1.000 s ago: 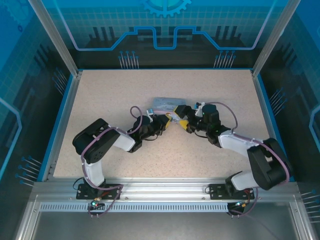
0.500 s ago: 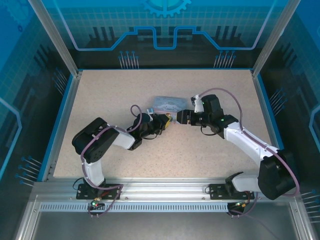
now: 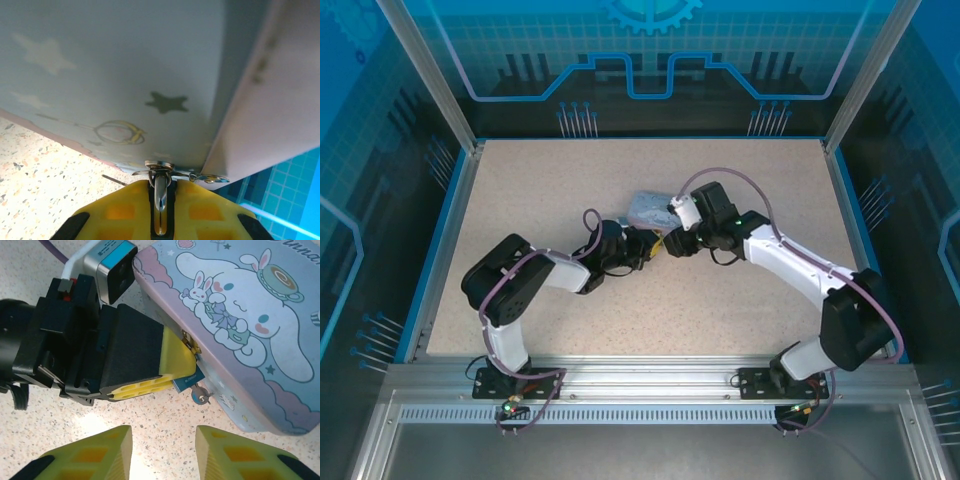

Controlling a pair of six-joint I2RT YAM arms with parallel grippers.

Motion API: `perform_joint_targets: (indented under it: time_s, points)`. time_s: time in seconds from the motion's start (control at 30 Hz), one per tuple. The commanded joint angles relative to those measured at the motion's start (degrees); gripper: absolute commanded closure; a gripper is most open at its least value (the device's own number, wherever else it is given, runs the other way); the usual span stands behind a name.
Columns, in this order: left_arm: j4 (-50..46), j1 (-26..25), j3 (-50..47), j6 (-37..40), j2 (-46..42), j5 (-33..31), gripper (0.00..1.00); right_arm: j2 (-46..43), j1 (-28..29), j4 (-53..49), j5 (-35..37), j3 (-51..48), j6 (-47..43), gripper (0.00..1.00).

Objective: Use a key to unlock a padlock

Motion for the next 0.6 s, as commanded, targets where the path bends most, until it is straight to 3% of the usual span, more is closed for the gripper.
perform_joint_targets:
  time_s: [0.0,0.57]
  points:
    - [-1.94,0.52,2.66,-1.96,-2.69,3.10,1.00,2.03,1.31,-3.67,2.91,2.59,-4.59,0.62]
    - [-7.44,1.50,4.85,-4.66,-3.57,6.50,1.00,9.31,2.14,-5.99,6.06,6.76,-8.26,0.62]
